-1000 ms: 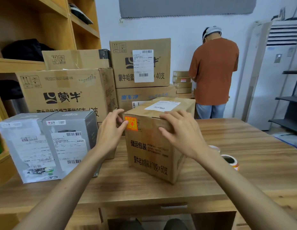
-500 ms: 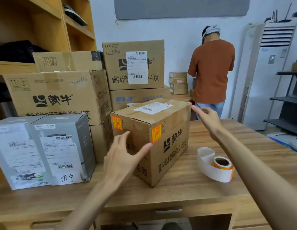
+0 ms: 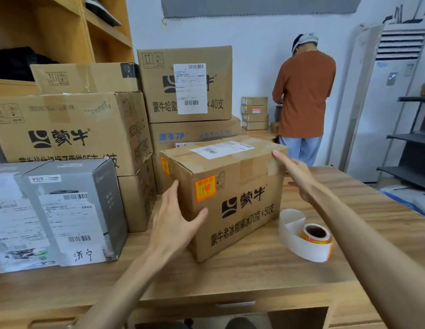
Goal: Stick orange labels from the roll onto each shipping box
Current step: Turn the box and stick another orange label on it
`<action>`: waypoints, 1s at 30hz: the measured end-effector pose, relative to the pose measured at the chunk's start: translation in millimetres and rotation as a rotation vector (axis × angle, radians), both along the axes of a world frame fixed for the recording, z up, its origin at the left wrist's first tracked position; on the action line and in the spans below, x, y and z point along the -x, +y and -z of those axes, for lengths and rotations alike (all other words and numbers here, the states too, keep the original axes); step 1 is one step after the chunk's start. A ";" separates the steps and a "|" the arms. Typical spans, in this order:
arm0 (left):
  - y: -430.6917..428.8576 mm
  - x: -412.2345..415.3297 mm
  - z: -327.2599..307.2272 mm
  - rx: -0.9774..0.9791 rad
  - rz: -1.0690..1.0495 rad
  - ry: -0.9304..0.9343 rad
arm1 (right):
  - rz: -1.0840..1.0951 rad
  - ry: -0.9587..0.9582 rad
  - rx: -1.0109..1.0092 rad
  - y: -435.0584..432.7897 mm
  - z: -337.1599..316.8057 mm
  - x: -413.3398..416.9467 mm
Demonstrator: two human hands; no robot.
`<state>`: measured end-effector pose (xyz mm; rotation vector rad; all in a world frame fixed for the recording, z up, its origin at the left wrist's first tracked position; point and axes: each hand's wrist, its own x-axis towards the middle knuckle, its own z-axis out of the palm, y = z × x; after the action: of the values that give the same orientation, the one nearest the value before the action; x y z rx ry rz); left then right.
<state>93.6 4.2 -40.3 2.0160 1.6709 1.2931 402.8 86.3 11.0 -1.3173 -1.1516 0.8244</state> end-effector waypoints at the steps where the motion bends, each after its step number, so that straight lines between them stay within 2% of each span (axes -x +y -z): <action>1: 3.7 -3.3 -1.2 0.011 0.026 -0.006 | -0.009 -0.002 0.002 -4.3 -2.0 -4.5; 5: 18.5 -26.1 -8.1 0.027 0.106 -0.011 | 0.003 0.020 -0.030 -18.4 -10.4 -28.6; 16: 91.1 -131.0 -27.4 0.090 0.459 -0.112 | 0.315 0.013 -0.113 -35.9 -20.0 -147.0; 23: 167.1 -188.8 -37.6 0.159 0.656 -0.141 | 0.316 -0.026 -0.106 -9.5 -14.9 -204.0; 30: 230.8 -244.8 -28.1 0.196 0.686 -0.211 | 0.213 -0.095 -0.046 44.2 -7.0 -255.9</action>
<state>338.3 235.0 -12.1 1.9812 0.8470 0.9965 658.8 130.5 18.0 -1.4256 -1.0759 0.5828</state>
